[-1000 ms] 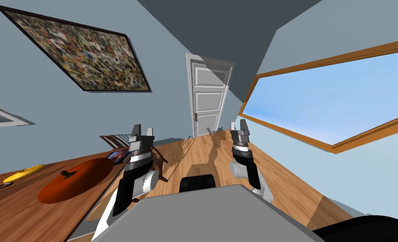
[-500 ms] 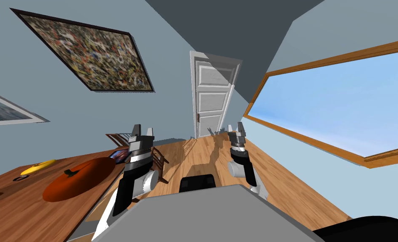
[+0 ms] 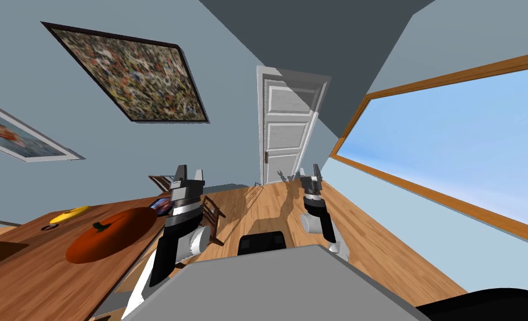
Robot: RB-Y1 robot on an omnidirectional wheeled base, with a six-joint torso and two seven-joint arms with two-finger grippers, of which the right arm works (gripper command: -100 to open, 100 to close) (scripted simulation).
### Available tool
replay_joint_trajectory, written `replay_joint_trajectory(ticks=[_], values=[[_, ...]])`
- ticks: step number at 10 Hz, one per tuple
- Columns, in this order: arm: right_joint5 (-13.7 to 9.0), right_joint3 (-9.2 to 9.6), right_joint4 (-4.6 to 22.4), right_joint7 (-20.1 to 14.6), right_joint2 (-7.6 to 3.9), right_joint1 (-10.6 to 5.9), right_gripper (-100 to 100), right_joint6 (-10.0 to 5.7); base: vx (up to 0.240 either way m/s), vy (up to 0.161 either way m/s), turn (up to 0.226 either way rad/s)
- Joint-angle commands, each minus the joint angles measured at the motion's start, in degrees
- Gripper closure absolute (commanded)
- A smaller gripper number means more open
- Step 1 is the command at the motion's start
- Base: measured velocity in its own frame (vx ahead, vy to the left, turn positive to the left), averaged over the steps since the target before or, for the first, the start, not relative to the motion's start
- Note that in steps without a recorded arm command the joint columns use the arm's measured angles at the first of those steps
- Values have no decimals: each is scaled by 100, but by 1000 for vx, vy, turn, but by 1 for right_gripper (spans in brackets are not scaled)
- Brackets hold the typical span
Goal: Pull the door open
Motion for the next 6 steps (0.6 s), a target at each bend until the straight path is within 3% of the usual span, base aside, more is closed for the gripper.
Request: replay_joint_trajectory(ticks=[1, 6], values=[[-98, 15, 192, -188, -25, -24, -100, -58, 94, -8, 108], [-429, 26, 837, -772, -103, -188, -100, -182, 99, -19, 113]])
